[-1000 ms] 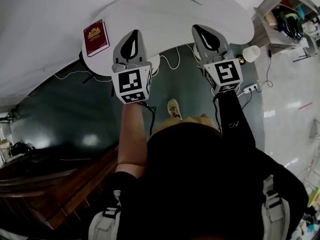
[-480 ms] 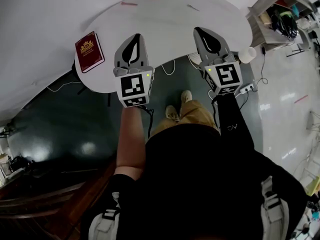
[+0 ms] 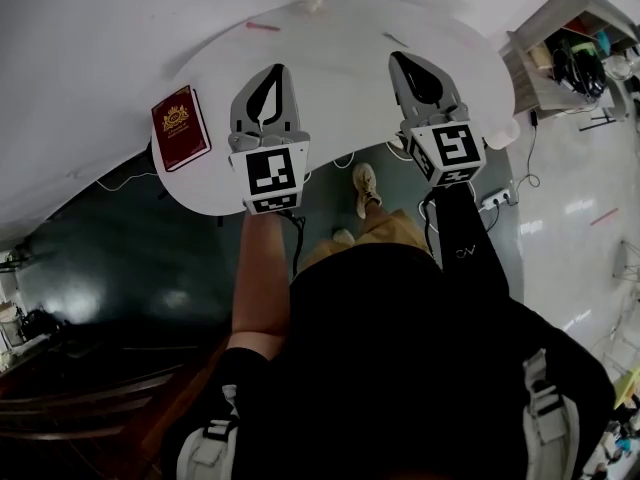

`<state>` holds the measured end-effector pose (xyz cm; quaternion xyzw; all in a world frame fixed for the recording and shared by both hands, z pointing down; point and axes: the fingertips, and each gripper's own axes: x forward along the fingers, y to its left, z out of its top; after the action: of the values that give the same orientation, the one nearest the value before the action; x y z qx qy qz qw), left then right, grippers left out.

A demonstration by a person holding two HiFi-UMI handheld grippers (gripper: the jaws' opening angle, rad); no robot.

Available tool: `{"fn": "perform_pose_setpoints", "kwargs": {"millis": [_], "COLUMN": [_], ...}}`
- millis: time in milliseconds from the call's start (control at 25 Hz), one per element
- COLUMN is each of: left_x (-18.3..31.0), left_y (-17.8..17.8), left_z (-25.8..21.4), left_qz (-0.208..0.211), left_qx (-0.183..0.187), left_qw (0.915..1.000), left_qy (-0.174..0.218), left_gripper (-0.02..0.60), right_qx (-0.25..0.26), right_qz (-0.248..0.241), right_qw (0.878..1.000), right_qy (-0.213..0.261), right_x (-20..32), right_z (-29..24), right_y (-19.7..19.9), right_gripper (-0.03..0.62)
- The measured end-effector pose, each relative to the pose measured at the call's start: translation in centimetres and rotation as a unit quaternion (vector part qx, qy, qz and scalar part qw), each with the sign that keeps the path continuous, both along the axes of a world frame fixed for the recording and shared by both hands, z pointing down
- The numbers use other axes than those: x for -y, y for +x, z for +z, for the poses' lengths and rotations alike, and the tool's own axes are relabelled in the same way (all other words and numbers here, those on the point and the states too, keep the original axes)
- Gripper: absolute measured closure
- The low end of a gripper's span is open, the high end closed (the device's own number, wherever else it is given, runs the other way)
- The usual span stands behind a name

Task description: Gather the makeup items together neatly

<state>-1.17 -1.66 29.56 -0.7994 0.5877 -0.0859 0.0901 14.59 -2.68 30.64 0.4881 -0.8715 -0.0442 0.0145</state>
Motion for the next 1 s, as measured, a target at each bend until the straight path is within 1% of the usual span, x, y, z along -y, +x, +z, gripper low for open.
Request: {"fn": "perform_pose_setpoints", "kwargs": {"millis": [80,200,320,520,680,760,880,1000], "left_x": [1.9,4.9,8.1,12.6,14.7,15.5,16.1,16.3], "left_y": [0.7,1.2,1.5,2.0,3.3,3.7,3.7,3.8], "left_z": [-0.1,-0.6,-1.0,-1.2,-1.3,-1.3,-1.2,-0.8], "left_qz": [-0.002,-0.007,-0.022,-0.046,-0.043,-0.04,-0.043,-0.045], "left_qx": [0.006,-0.01,-0.017,-0.022,-0.018,-0.022,-0.033,-0.029], "left_qw": [1.0,0.9999,0.9995,0.9987,0.9987,0.9987,0.9984,0.9985], "left_qy": [0.005,0.011,0.012,0.011,0.02,0.022,0.018,0.011], "left_gripper": [0.572,0.572,0.572,0.572,0.572,0.572,0.572,0.572], "right_qx": [-0.005,-0.011,-0.017,-0.02,0.0,0.009,0.019,0.019], "right_qz": [-0.006,-0.02,-0.035,-0.056,-0.064,-0.067,-0.066,-0.063], "right_qw": [1.0,1.0,0.999,0.998,0.998,0.998,0.997,0.997], "right_qy": [0.004,0.011,0.017,0.013,0.016,0.019,0.024,0.026], "right_x": [2.3,5.7,9.1,14.0,16.7,17.8,18.6,19.3], "right_z": [0.0,-0.6,-1.3,-1.6,-1.7,-2.0,-2.0,-1.4], "right_y": [0.3,0.4,0.7,1.4,2.4,2.6,2.6,3.0], "right_gripper": [0.589,0.589,0.589,0.589,0.589,0.589,0.589,0.589]}}
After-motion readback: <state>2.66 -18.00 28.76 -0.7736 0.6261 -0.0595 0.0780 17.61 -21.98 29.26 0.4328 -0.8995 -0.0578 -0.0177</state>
